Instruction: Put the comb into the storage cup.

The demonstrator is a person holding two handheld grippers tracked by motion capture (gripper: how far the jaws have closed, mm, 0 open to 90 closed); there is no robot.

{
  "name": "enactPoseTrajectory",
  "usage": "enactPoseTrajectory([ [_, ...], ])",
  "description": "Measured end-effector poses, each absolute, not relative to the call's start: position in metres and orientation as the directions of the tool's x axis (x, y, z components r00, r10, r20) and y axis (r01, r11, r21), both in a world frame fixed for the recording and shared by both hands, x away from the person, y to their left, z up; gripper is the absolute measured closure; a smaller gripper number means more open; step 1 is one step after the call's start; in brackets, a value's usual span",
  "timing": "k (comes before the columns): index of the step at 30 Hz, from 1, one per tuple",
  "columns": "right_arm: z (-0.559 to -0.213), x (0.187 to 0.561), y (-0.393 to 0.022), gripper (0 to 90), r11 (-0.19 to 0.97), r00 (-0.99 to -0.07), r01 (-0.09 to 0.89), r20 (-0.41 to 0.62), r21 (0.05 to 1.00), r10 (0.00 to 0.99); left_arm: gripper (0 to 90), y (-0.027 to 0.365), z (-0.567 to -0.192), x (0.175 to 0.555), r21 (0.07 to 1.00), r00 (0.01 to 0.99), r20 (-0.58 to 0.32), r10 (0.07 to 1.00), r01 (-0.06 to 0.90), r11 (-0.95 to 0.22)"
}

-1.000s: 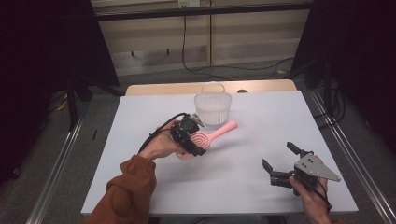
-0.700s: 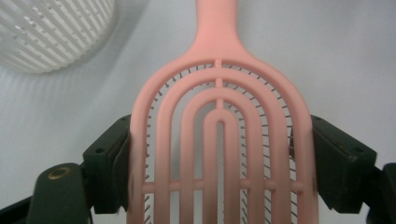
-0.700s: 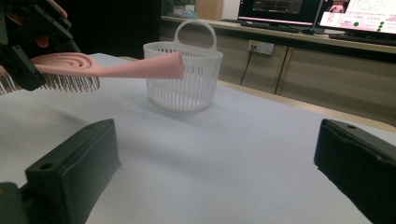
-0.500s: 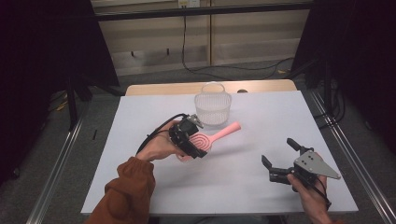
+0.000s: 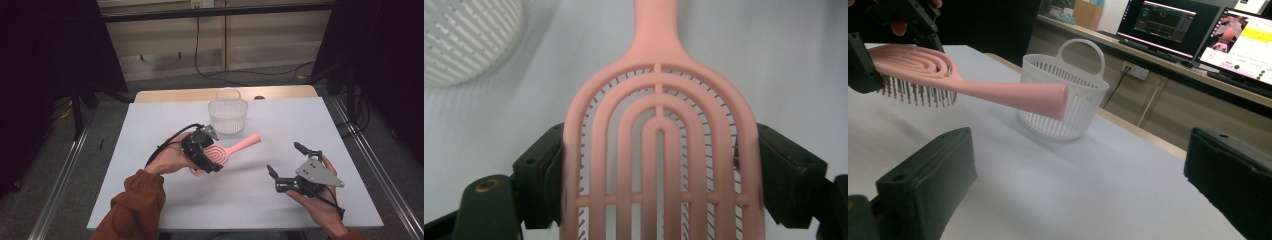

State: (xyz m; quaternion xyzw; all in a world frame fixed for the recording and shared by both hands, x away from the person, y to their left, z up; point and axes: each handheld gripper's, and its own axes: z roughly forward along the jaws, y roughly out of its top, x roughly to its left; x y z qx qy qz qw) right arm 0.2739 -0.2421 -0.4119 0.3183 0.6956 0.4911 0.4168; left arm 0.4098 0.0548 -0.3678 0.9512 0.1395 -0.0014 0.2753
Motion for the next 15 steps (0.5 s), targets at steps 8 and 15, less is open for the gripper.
enactPoseTrajectory([
  [8,-0.414,0.286,-0.218,1.6,0.445,-0.497,0.022,-0.377,0.895,0.782,19.9,0.056,-0.366,0.409,0.529,0.959,-0.093,0.269,0.276,-0.802],
  [15,-0.414,0.294,-0.194,4.4,0.585,-0.493,-0.036,-0.523,0.81,0.695,19.9,0.055,-0.369,0.41,0.511,0.961,-0.09,0.263,0.271,-0.816],
])
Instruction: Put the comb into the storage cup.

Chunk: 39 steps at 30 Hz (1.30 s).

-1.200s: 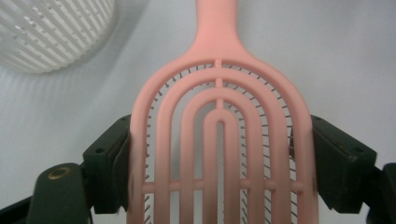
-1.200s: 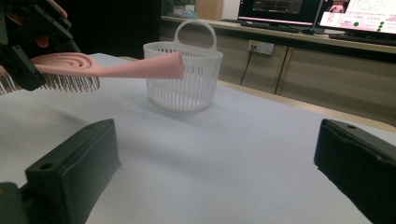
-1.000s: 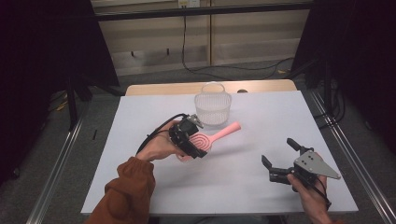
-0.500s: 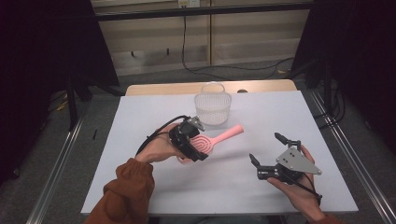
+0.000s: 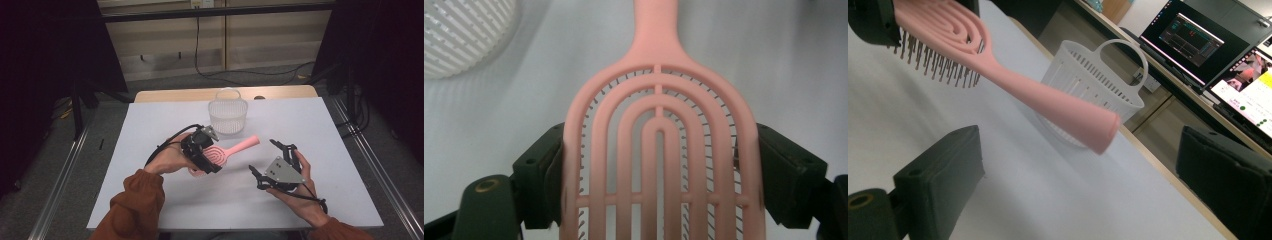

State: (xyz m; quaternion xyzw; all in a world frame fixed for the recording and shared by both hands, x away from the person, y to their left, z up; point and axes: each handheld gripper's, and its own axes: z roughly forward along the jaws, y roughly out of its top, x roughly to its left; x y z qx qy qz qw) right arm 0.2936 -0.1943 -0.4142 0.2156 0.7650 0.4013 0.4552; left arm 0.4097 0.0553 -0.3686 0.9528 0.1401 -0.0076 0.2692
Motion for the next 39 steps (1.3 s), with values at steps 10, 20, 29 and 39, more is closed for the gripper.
enactPoseTrajectory([
  [10,-0.415,0.295,-0.174,8.5,0.686,-0.497,-0.093,-0.631,0.722,0.596,19.9,0.052,-0.368,0.407,0.497,0.962,-0.105,0.251,0.27,-0.825],
  [20,-0.42,0.298,-0.147,16.4,0.846,-0.424,-0.171,-0.813,0.505,0.4,19.9,0.049,-0.366,0.406,0.495,0.966,-0.096,0.241,0.257,-0.83],
  [29,-0.422,0.3,-0.134,27.9,0.91,-0.338,-0.21,-0.9,0.357,0.275,19.9,0.045,-0.364,0.406,0.499,0.966,-0.08,0.247,0.253,-0.829],
  [39,-0.433,0.301,-0.124,45.7,0.943,-0.297,-0.237,-0.941,0.236,0.161,19.9,0.041,-0.364,0.407,0.495,0.964,-0.1,0.246,0.263,-0.828],
])
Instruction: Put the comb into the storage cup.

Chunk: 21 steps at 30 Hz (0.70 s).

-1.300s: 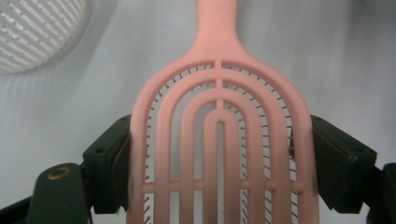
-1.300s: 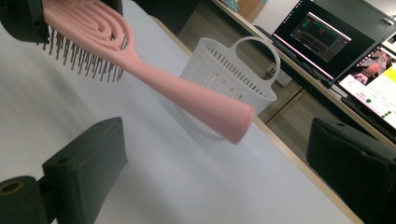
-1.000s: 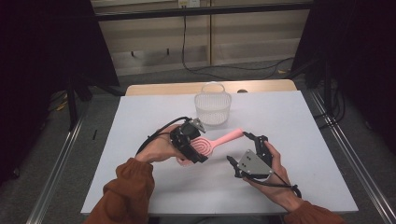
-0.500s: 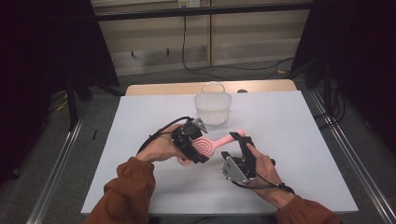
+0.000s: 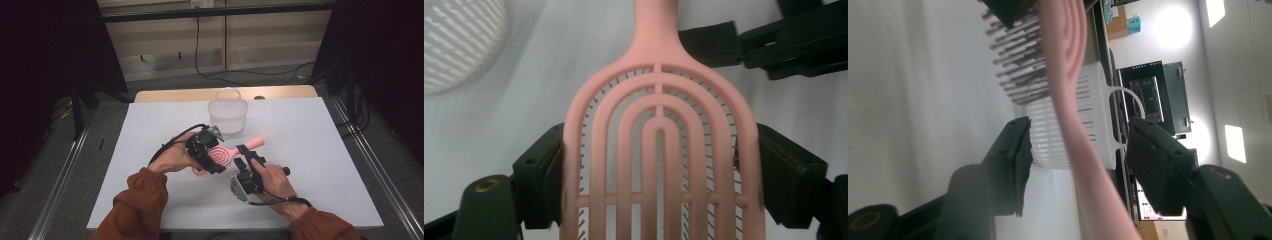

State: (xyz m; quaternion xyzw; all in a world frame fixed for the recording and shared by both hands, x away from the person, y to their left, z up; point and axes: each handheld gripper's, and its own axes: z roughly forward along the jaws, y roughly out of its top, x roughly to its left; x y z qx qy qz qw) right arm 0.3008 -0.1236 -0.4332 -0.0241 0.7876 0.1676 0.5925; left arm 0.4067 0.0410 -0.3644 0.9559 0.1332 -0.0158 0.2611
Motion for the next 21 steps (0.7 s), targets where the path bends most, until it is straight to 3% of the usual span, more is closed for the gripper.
enactPoseTrajectory([
  [11,-0.446,0.302,-0.116,66.5,0.961,-0.235,-0.242,-0.969,0.136,0.078,19.8,0.036,-0.366,0.407,0.489,0.968,-0.102,0.229,0.249,-0.836],
  [21,-0.452,0.303,-0.114,76.9,0.969,-0.227,-0.231,-0.973,0.094,0.04,19.8,0.031,-0.371,0.408,0.48,0.969,-0.111,0.22,0.246,-0.842],
])
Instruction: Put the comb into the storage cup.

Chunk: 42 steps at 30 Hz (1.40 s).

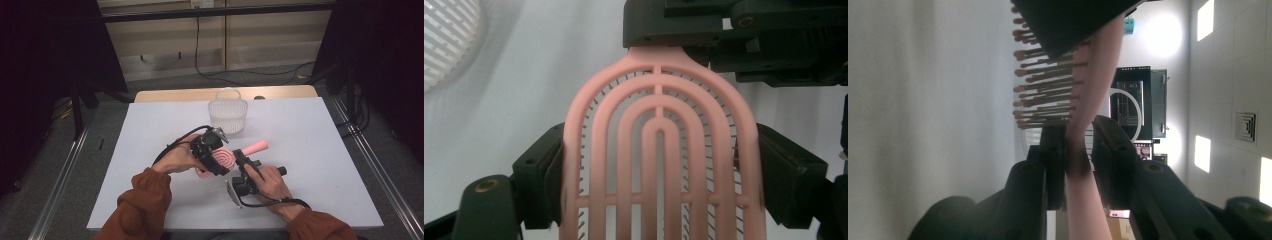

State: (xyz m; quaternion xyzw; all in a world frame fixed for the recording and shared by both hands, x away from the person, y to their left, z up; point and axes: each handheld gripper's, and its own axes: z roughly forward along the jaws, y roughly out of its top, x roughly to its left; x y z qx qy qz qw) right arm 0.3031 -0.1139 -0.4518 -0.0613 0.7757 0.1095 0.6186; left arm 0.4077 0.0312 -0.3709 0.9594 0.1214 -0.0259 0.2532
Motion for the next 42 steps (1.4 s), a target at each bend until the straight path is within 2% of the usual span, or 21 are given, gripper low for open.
enactPoseTrajectory([
  [3,-0.452,0.303,-0.114,79.8,0.969,-0.224,-0.228,-0.974,0.096,0.044,19.8,0.031,-0.371,0.408,0.488,0.965,-0.12,0.233,0.262,-0.833],
  [15,-0.45,0.302,-0.115,81.6,0.969,-0.206,-0.234,-0.978,0.08,0.031,19.2,0.033,-0.368,0.411,0.505,0.954,-0.175,0.242,0.298,-0.81],
  [20,-0.448,0.303,-0.117,81.8,0.967,-0.206,-0.239,-0.978,0.086,0.036,17.6,0.035,-0.367,0.414,0.548,0.967,-0.146,0.207,0.254,-0.797],
  [22,-0.448,0.303,-0.117,81.8,0.968,-0.209,-0.237,-0.977,0.083,0.032,13.0,0.036,-0.365,0.414,0.6,0.967,-0.159,0.197,0.253,-0.759],
  [25,-0.448,0.303,-0.117,81.9,0.968,-0.209,-0.241,-0.978,0.077,0.026,10.9,0.04,-0.361,0.415,0.651,0.981,-0.114,0.155,0.192,-0.735],
  [33,-0.447,0.305,-0.12,81.8,0.97,-0.221,-0.223,-0.974,0.093,0.042,7.0,0.048,-0.358,0.416,0.715,0.984,-0.113,0.139,0.177,-0.677],
  [36,-0.446,0.305,-0.122,81.8,0.971,-0.223,-0.217,-0.974,0.096,0.047,4.8,0.052,-0.358,0.418,0.737,0.987,-0.087,0.134,0.154,-0.658],
  [42,-0.446,0.306,-0.126,81.8,0.974,-0.234,-0.198,-0.97,0.111,0.063,0.0,0.058,-0.36,0.417,0.764,0.984,-0.098,0.146,0.169,-0.623],
])
